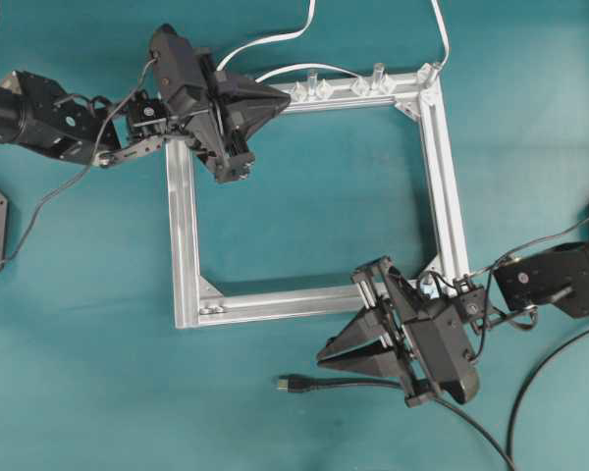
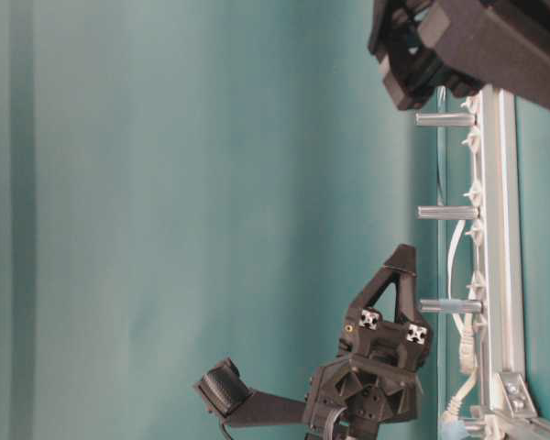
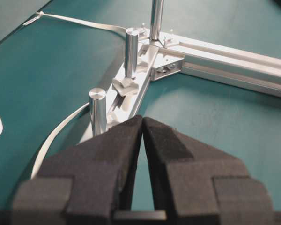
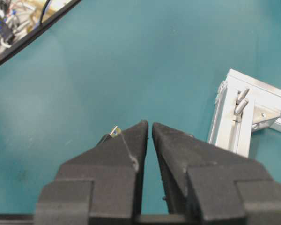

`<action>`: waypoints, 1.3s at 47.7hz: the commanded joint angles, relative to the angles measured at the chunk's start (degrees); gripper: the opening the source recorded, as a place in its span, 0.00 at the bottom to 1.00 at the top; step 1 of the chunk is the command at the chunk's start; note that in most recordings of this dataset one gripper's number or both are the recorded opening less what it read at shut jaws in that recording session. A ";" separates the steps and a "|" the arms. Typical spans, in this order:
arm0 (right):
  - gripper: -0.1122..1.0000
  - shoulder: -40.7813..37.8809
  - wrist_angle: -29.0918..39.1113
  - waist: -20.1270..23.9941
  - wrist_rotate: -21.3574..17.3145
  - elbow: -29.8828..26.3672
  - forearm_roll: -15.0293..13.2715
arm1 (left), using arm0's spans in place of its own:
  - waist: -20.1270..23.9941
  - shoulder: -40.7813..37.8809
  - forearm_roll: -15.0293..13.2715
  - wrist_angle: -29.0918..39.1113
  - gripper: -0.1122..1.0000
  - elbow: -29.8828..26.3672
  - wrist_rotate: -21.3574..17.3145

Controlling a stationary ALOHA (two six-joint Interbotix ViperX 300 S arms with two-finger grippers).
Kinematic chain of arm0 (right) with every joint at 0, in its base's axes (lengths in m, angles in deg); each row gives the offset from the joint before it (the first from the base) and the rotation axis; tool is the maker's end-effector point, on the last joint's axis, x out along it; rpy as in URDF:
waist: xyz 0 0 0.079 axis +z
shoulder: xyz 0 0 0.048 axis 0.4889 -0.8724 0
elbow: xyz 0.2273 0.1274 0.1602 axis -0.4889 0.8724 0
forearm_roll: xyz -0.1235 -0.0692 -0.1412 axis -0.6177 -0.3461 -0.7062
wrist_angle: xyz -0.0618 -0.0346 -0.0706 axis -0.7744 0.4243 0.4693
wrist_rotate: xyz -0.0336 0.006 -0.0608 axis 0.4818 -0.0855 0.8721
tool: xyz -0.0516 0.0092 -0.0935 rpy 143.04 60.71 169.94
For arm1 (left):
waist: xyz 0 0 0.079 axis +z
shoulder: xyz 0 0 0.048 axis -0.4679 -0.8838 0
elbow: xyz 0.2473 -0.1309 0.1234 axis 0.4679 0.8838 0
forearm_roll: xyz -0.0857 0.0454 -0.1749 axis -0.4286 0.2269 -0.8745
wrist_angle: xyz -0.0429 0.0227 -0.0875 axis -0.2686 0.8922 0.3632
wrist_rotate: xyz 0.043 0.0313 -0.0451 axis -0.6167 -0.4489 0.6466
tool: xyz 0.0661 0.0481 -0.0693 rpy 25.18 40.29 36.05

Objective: Insert the wire through the string loop located on the right side.
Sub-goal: 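Lower the open right gripper onto the black USB cable near its plug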

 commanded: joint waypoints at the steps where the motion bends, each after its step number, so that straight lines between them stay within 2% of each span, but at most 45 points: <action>1: 0.32 0.97 -0.35 0.35 -0.35 -0.88 0.09 | -0.35 1.05 2.46 2.72 0.24 -0.97 0.09; 3: 0.31 0.97 0.18 0.44 -0.35 -0.88 0.09 | -0.44 1.05 2.46 4.75 0.22 -1.14 0.18; 6: 0.18 0.97 1.14 0.35 -0.26 -0.79 0.09 | -0.62 1.23 2.37 7.03 0.12 -1.49 0.18; 9: 0.12 0.97 2.11 0.35 -0.26 -0.70 0.09 | -0.88 1.58 2.37 8.26 0.10 -1.85 0.18; 16: 0.11 1.05 2.55 0.62 -0.26 -0.70 0.09 | -0.97 2.64 2.37 9.05 0.11 -2.02 0.18; 20: 0.21 1.05 2.37 0.79 -0.35 -0.97 0.26 | -0.97 3.16 2.37 9.40 0.15 -1.76 0.18; 24: 0.39 1.05 2.29 1.32 -0.35 -1.14 1.58 | -0.97 3.60 2.37 9.84 0.34 -1.67 0.18; 29: 0.66 1.05 1.93 2.20 -0.09 -0.79 5.10 | -1.05 4.04 2.37 10.11 0.61 -1.49 0.18; 31: 0.68 1.05 1.58 2.64 0.18 -0.62 6.77 | -0.97 4.13 2.37 10.11 0.70 -1.49 0.18; 32: 0.68 1.05 1.32 2.90 0.35 -0.53 7.65 | -0.97 4.13 2.37 10.20 0.71 -1.49 0.18; 36: 0.68 1.05 -0.09 3.69 0.88 -0.35 10.81 | -0.97 4.22 2.37 10.11 0.69 -1.49 0.18; 45: 0.69 0.79 -2.29 4.92 1.85 0.00 17.49 | -1.05 4.22 2.37 10.20 0.70 -1.67 0.18; 57: 0.69 -1.49 -6.06 9.76 2.81 0.18 30.23 | -1.05 4.22 2.37 10.28 0.70 -1.32 0.18; 62: 0.69 -2.64 -6.94 11.34 3.96 -0.79 32.87 | -1.05 4.22 2.46 10.37 0.70 -1.14 0.26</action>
